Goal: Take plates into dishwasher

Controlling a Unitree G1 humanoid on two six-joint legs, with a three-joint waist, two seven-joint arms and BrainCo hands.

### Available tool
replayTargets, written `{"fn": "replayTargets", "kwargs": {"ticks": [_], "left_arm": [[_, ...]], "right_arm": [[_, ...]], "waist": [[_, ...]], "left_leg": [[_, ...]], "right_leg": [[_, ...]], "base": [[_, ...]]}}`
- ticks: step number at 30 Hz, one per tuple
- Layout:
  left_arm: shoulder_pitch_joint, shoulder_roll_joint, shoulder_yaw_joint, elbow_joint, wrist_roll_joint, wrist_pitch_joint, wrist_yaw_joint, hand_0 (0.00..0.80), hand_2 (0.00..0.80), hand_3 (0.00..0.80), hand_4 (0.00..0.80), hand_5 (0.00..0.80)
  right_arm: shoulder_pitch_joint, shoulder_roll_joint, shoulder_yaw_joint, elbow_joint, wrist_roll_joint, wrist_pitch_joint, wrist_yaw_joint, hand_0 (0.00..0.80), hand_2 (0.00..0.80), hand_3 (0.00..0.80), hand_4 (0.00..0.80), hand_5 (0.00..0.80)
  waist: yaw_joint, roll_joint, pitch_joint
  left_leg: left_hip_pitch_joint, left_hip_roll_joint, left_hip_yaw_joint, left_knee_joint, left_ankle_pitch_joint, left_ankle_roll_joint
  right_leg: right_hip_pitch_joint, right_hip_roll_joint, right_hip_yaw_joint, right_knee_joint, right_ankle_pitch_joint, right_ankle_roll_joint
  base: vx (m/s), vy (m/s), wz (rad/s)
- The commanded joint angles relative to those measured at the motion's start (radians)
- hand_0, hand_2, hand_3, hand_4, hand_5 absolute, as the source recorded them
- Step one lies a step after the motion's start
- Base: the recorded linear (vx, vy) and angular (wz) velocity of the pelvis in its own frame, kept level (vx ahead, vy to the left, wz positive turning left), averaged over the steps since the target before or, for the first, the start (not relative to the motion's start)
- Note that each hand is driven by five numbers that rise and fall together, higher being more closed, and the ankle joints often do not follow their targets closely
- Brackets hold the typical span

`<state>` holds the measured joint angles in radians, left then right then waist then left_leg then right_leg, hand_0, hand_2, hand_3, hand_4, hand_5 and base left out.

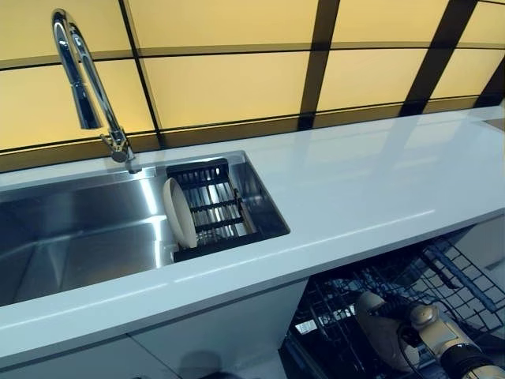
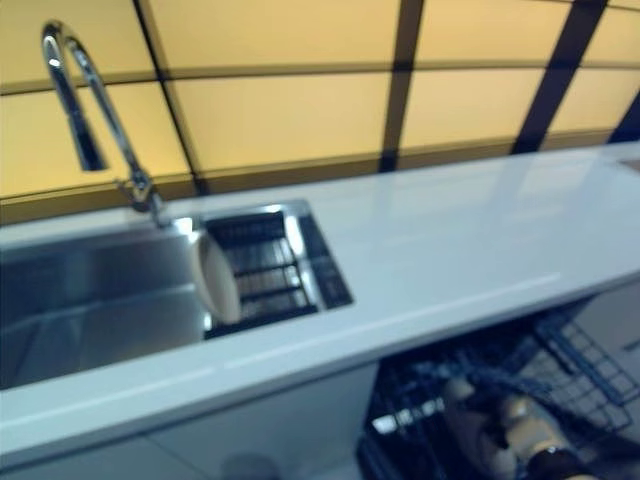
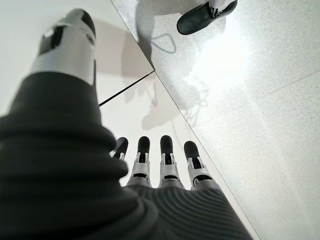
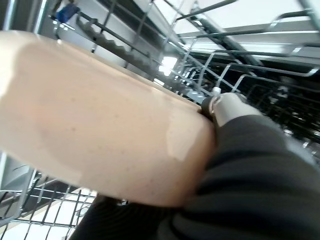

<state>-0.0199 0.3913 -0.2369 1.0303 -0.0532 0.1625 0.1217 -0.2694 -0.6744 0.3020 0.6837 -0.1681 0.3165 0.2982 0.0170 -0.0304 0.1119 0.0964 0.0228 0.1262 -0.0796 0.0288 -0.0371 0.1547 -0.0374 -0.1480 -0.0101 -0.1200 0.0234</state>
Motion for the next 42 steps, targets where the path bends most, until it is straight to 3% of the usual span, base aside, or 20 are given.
{"fn": "replayTargets", "kwargs": {"ticks": [1, 23, 25, 26, 27, 28, 42], "left_arm": [[-0.042, 0.000, -0.018, 0.019, 0.017, -0.020, 0.023, 0.000, 0.000, 0.000, 0.000, 0.000], [-0.052, 0.001, -0.031, 0.025, 0.026, -0.027, 0.019, 0.000, 0.000, 0.000, 0.000, 0.000], [-0.051, 0.001, -0.030, 0.027, 0.026, -0.029, 0.024, 0.000, 0.000, 0.000, 0.000, 0.000], [-0.051, 0.001, -0.029, 0.026, 0.025, -0.028, 0.025, 0.000, 0.000, 0.000, 0.000, 0.000], [-0.052, 0.002, -0.028, 0.025, 0.026, -0.027, 0.026, 0.000, 0.000, 0.000, 0.000, 0.000], [-0.053, 0.002, -0.030, 0.023, 0.024, -0.023, 0.028, 0.000, 0.000, 0.000, 0.000, 0.000], [-0.049, 0.014, -0.014, 0.012, 0.022, -0.013, 0.024, 0.000, 0.000, 0.000, 0.000, 0.000]], "right_arm": [[-0.073, 0.063, 0.084, 0.054, 0.004, -0.019, 0.006, 0.800, 0.800, 0.800, 0.800, 0.800], [-0.064, 0.076, 0.075, 0.147, -0.012, -0.025, -0.014, 0.781, 0.781, 0.781, 0.781, 0.781], [-0.064, 0.075, 0.070, 0.149, -0.016, -0.027, -0.021, 0.577, 0.577, 0.577, 0.577, 0.577], [-0.063, 0.074, 0.068, 0.148, -0.015, -0.027, -0.021, 0.562, 0.562, 0.562, 0.562, 0.562], [-0.063, 0.073, 0.066, 0.147, -0.016, -0.026, -0.026, 0.326, 0.326, 0.326, 0.326, 0.326], [-0.063, 0.073, 0.064, 0.146, -0.015, -0.024, -0.028, 0.000, 0.000, 0.000, 0.000, 0.000], [-0.065, 0.025, 0.030, 0.051, 0.009, 0.017, -0.059, 0.000, 0.000, 0.000, 0.000, 0.000]], "waist": [[0.043, -0.037, -0.023], [0.044, -0.041, -0.019], [0.043, -0.042, -0.019], [0.043, -0.042, -0.019], [0.043, -0.042, -0.018], [0.043, -0.043, -0.017], [0.034, -0.048, -0.011]], "left_leg": [[0.003, -0.059, -0.022, 0.053, -0.085, 0.049], [0.007, -0.057, -0.018, 0.061, -0.091, 0.053], [0.007, -0.056, -0.017, 0.063, -0.093, 0.053], [0.007, -0.056, -0.016, 0.063, -0.093, 0.054], [0.007, -0.056, -0.017, 0.064, -0.093, 0.054], [0.007, -0.056, -0.017, 0.064, -0.094, 0.054], [0.010, -0.053, -0.013, 0.065, -0.096, 0.056]], "right_leg": [[-0.096, -0.042, 0.006, -0.031, 0.177, 0.106], [-0.096, -0.041, 0.011, -0.025, 0.176, 0.105], [-0.096, -0.041, 0.012, -0.024, 0.175, 0.105], [-0.097, -0.040, 0.012, -0.023, 0.175, 0.105], [-0.097, -0.041, 0.013, -0.023, 0.175, 0.105], [-0.098, -0.040, 0.013, -0.022, 0.175, 0.106], [-0.098, -0.038, 0.020, -0.018, 0.176, 0.105]], "base": [[0.000, 0.000, 0.00], [0.000, 0.000, 0.00], [0.000, 0.000, 0.00], [0.000, 0.000, 0.00], [0.000, 0.000, 0.00], [0.000, 0.000, 0.00], [0.000, 0.000, 0.00]]}}
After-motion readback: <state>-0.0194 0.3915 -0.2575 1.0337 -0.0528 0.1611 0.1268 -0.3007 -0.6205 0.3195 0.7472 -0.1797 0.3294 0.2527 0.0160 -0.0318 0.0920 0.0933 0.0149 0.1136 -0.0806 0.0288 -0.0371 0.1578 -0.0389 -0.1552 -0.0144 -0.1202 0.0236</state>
